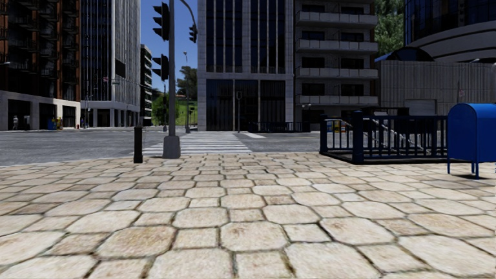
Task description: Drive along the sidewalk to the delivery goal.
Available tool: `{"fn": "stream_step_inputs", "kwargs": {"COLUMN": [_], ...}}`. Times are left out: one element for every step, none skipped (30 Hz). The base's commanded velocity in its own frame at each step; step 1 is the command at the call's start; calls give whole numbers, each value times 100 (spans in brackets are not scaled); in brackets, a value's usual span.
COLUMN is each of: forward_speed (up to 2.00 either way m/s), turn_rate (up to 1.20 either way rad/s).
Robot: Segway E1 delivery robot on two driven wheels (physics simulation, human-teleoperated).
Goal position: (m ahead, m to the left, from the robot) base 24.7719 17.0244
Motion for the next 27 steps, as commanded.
{"fn": "stream_step_inputs", "kwargs": {"forward_speed": [200, 200, 200, 200, 200, 200, 200, 200, 200, 200, 200, 200, 200, 200, 200, 200, 200, 200, 200, 200, 200, 200, 200, 200, 200, 200, 200], "turn_rate": [29, 29, 29, 29, 29, 29, 29, 29, 29, 29, 29, 29, 30, 31, 33, 35, 37, 39, 39, 39, 39, 39, 39, 39, 39, 39, 39]}}
